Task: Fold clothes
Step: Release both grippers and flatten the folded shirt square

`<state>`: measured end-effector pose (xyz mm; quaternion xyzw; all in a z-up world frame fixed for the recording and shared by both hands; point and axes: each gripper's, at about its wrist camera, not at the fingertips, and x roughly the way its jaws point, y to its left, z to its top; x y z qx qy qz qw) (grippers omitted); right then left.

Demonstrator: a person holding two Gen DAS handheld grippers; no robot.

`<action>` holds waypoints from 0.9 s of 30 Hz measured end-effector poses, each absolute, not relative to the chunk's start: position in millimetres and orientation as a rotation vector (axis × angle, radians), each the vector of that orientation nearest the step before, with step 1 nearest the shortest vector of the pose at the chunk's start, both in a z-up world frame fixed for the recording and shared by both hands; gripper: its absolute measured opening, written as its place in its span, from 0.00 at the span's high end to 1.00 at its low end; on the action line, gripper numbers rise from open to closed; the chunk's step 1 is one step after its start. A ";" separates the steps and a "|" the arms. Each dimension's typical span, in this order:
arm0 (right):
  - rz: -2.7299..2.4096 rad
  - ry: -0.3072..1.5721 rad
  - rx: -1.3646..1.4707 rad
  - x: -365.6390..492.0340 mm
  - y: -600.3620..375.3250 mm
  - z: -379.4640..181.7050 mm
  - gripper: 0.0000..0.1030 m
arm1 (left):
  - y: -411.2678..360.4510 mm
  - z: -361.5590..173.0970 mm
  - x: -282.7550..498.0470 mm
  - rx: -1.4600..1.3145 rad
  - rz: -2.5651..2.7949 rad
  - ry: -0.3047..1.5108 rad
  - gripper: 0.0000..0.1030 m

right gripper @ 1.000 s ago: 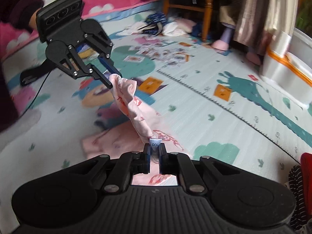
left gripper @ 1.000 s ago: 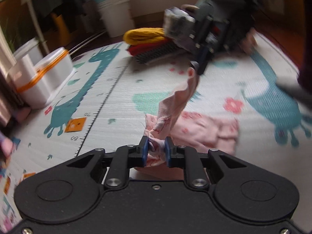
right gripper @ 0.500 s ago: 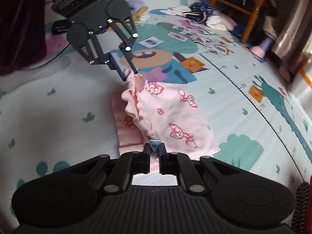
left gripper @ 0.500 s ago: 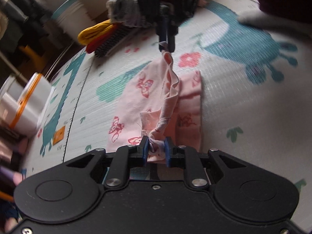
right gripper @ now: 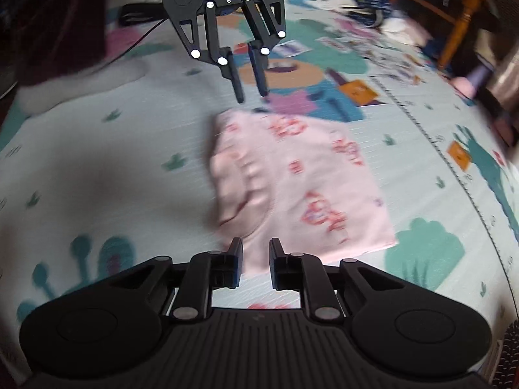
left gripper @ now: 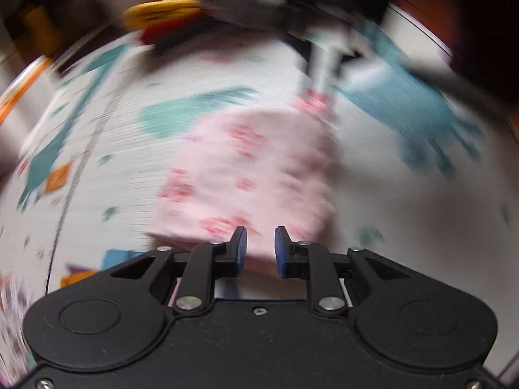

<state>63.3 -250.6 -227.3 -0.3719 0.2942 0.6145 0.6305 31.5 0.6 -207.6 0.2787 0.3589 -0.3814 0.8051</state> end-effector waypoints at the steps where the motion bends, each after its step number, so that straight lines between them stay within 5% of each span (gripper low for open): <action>1: 1.390 0.677 -0.832 67.9 -246.1 -229.6 0.81 | -0.9 -209.5 37.2 0.571 -0.797 0.761 0.83; 7: 1.331 0.844 -0.797 89.4 -230.9 -267.1 0.62 | -2.0 -250.5 58.6 0.500 -0.761 0.901 0.83; 19: 1.253 0.868 -0.733 83.0 -239.8 -265.5 0.69 | -1.9 -242.9 29.9 0.427 -0.720 0.900 0.82; 23: 1.151 0.967 -0.518 93.6 -248.9 -252.6 0.68 | 11.6 -233.2 33.4 0.238 -0.673 0.982 0.54; 27: 0.993 1.143 -0.276 115.5 -259.1 -257.9 0.66 | 32.9 -241.3 38.4 -0.017 -0.572 1.104 0.54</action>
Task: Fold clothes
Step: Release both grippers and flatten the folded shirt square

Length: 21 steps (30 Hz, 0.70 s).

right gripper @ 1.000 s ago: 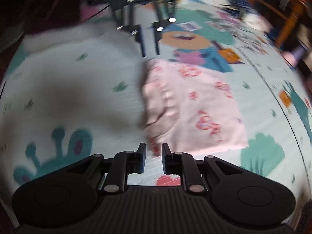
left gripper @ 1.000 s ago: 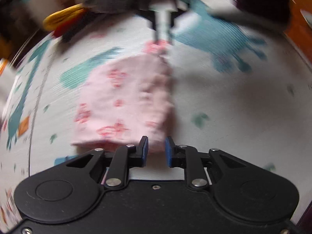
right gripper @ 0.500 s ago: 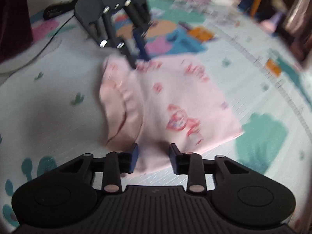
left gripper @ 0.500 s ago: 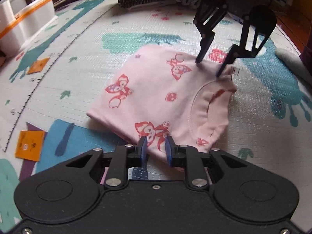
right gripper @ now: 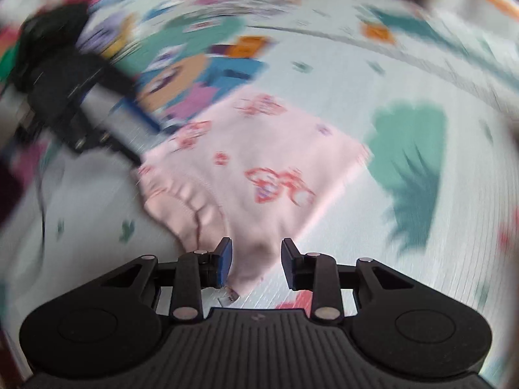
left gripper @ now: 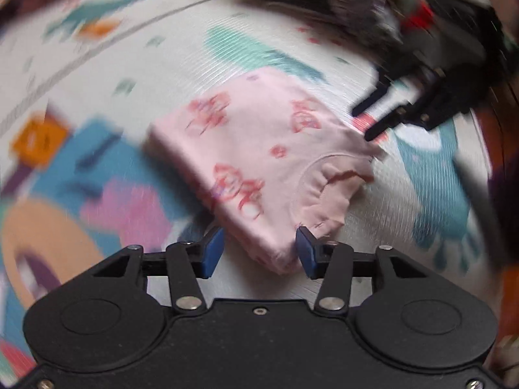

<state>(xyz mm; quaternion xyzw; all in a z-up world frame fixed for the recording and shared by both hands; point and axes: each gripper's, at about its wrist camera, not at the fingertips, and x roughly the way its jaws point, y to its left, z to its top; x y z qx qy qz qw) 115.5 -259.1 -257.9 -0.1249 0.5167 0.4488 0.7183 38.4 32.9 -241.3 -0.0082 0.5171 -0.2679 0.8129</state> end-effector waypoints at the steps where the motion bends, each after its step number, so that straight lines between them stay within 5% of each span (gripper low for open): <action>1: 0.965 1.168 -0.239 120.8 -260.7 -260.7 0.65 | 39.3 -243.9 39.9 -0.087 -0.543 1.122 0.54; 10: 0.867 1.118 -0.120 184.6 -250.7 -275.1 0.59 | 67.0 -250.7 98.3 -0.334 -0.410 1.082 0.54; 19: 0.938 1.054 -0.190 232.3 -231.8 -280.3 0.51 | 72.7 -257.8 159.9 -0.262 -0.558 1.046 0.54; 21: 0.981 1.083 -0.201 235.7 -230.3 -283.4 0.57 | 72.3 -260.3 169.0 -0.244 -0.629 1.053 0.54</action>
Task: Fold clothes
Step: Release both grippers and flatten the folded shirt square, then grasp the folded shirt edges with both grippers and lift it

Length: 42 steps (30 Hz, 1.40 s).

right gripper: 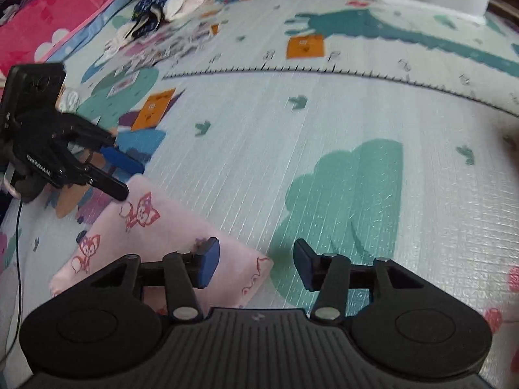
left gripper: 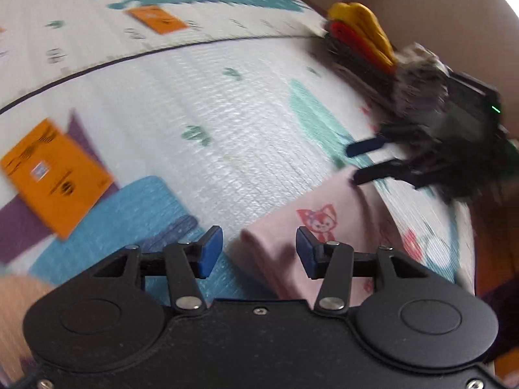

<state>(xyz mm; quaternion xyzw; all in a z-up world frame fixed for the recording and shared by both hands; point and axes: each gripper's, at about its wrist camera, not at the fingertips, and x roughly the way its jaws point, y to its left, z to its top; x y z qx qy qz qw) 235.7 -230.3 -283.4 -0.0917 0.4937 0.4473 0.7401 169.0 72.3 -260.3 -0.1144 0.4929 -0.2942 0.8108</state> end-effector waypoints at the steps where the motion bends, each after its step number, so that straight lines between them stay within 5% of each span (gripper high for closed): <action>1: 1.009 1.090 -0.208 235.5 -229.5 -284.6 0.66 | 70.8 -260.3 169.8 -0.218 -0.637 1.049 0.61; 3: 1.033 1.074 -0.242 230.6 -228.5 -283.1 0.72 | 68.2 -261.4 169.7 -0.186 -0.623 1.041 0.74; 4: 1.037 1.061 -0.249 229.5 -228.9 -279.7 0.83 | 69.6 -262.5 169.4 -0.209 -0.614 1.044 0.88; 11: 1.137 0.873 -0.371 204.8 -228.9 -240.1 0.89 | 83.3 -256.3 151.5 -0.245 -0.642 1.025 0.87; 13: 1.179 0.798 -0.449 191.5 -225.6 -229.3 0.89 | 84.5 -257.4 152.4 -0.225 -0.651 1.036 0.80; 16: 1.247 0.667 -0.576 169.7 -220.6 -213.9 0.89 | 83.4 -257.4 155.3 -0.203 -0.715 1.041 0.50; 20: 1.305 0.537 -0.675 146.8 -220.7 -197.6 0.89 | 77.0 -256.6 165.7 -0.157 -0.842 1.061 0.41; 26: 1.328 0.456 -0.704 125.3 -233.0 -187.3 0.90 | 78.1 -265.5 172.9 -0.165 -0.902 1.074 0.41; 27: 1.319 0.470 -0.688 126.0 -234.8 -187.3 0.90 | 79.4 -265.7 172.2 -0.185 -0.901 1.070 0.44; 29: 1.303 0.495 -0.667 130.6 -237.2 -190.8 0.90 | 80.2 -265.1 167.8 -0.214 -0.894 1.047 0.71; 39: 1.189 0.676 -0.552 166.3 -246.5 -219.7 0.89 | 70.8 -252.3 143.2 -0.260 -0.858 0.981 0.94; 42: 1.105 0.859 -0.421 194.3 -249.4 -240.7 0.74 | 65.2 -254.0 147.0 -0.215 -0.814 1.000 0.94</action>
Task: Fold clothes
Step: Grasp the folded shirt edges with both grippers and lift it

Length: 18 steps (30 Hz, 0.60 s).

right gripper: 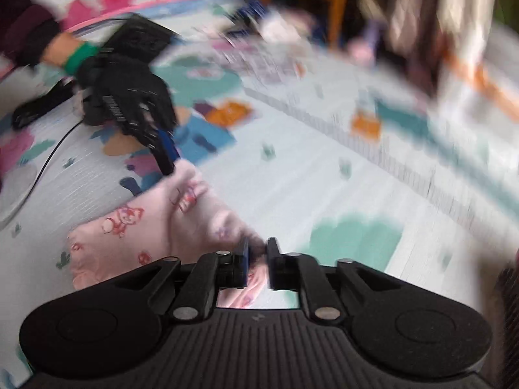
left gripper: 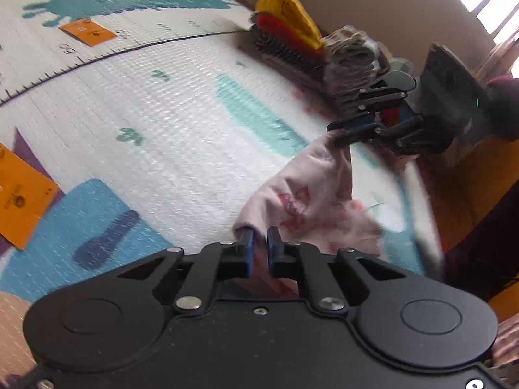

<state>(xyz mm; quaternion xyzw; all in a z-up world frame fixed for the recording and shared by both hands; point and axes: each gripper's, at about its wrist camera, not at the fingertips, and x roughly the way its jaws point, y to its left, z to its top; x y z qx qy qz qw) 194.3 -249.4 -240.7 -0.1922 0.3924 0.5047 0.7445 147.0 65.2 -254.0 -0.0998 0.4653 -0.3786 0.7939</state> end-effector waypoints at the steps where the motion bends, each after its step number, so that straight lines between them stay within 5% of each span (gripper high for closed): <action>1: 1.069 0.925 -0.368 204.9 -251.2 -247.8 0.66 | 65.3 -254.1 149.0 -0.207 -0.802 1.006 0.93; 3: 1.024 0.978 -0.285 215.8 -259.0 -254.5 0.63 | 68.8 -253.1 152.3 -0.196 -0.763 0.997 0.93; 6: 0.973 1.041 -0.177 227.9 -269.6 -263.5 0.55 | 72.9 -252.1 156.1 -0.212 -0.732 0.981 0.70; 11: 0.977 1.121 -0.117 227.9 -264.8 -280.9 0.56 | 56.6 -264.7 159.5 -0.218 -0.716 1.027 0.70; 15: 0.956 1.129 -0.096 226.1 -260.4 -290.9 0.63 | 49.1 -265.2 149.7 -0.234 -0.641 1.005 0.74; 17: 0.946 1.120 -0.099 226.1 -260.9 -289.1 0.86 | 48.6 -264.5 146.0 -0.264 -0.591 0.998 0.89; 18: 0.947 1.104 -0.113 225.1 -259.3 -285.9 0.87 | 48.4 -262.0 143.1 -0.270 -0.573 0.989 0.90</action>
